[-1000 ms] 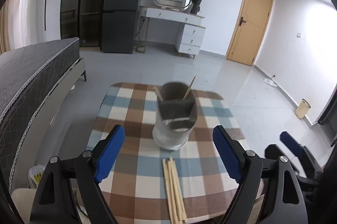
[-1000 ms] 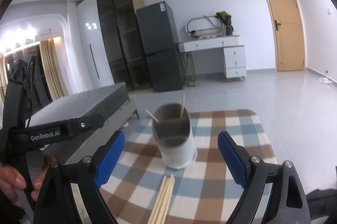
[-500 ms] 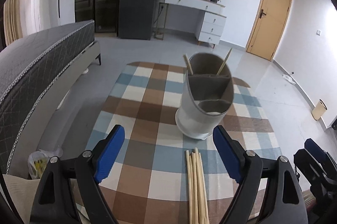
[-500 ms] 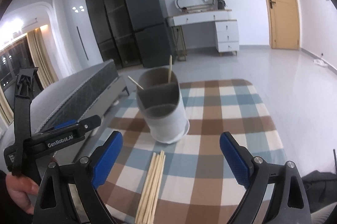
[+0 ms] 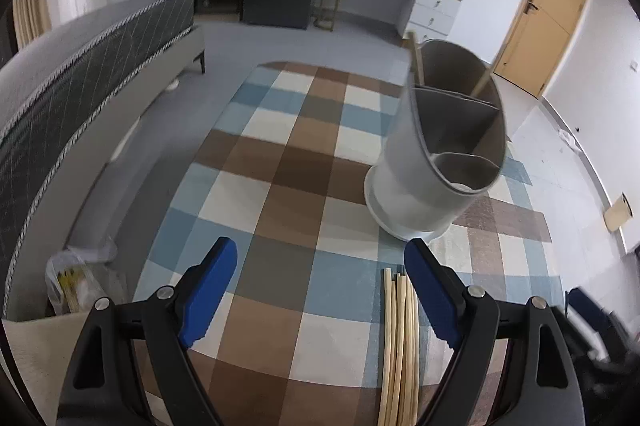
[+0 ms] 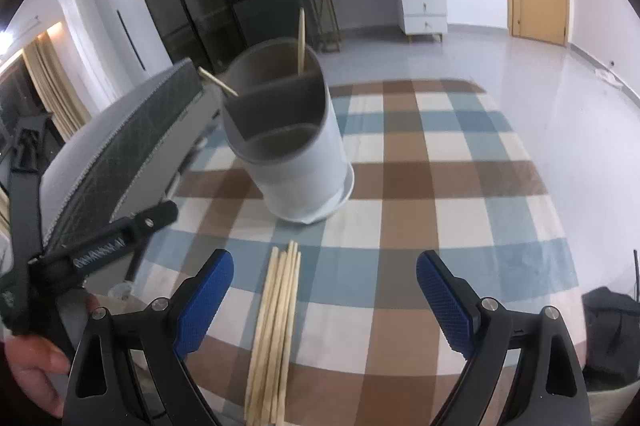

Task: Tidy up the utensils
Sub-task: 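Withdraw both tools from the caddy back toward the chopstick bundle, then close the right tool on another chopstick while the left tool grasps one too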

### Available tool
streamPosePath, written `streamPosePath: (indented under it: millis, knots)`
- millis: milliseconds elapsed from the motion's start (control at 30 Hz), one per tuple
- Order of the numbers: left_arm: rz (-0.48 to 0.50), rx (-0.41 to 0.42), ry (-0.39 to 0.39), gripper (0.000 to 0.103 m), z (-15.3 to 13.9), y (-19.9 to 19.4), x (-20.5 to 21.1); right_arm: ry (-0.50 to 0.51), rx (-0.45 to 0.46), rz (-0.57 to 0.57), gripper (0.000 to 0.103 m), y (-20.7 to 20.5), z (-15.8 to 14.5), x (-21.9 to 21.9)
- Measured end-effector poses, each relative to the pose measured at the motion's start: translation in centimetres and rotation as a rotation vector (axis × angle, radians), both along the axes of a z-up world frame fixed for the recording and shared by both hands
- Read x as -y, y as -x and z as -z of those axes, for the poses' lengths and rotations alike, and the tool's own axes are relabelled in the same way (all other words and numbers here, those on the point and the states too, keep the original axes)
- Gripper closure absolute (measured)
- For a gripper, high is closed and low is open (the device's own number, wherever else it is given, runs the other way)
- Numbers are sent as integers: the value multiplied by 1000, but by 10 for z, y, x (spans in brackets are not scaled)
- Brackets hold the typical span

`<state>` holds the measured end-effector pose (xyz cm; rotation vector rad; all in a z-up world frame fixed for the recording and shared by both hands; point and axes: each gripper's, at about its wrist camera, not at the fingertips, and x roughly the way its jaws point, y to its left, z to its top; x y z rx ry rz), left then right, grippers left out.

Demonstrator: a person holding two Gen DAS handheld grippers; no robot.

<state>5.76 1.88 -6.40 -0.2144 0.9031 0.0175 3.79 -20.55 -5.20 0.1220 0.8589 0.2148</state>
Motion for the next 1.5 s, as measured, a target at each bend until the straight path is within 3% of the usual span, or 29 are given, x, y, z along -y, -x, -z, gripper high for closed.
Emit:
streamPosePath:
  millis: [133, 333, 533, 800, 900, 1500]
  knots:
    - [-33, -56, 18, 21, 7, -4, -9, 35, -70, -23, 13, -11, 18, -8]
    - [-82, -123, 65, 21, 13, -14, -18, 78, -169, -77, 34, -27, 47, -23]
    - [-91, -144, 60, 21, 17, -20, -21, 123, -232, -130, 58, -41, 72, -38]
    - [-115, -185, 70, 21, 25, -28, -25, 175, -254, -190, 65, -47, 86, -52]
    - [-117, -193, 72, 21, 26, -29, -26, 201, -269, -203, 74, -47, 89, -56]
    - [-193, -245, 86, 21, 29, -30, -42, 307, -274, -235, 78, -51, 93, -77]
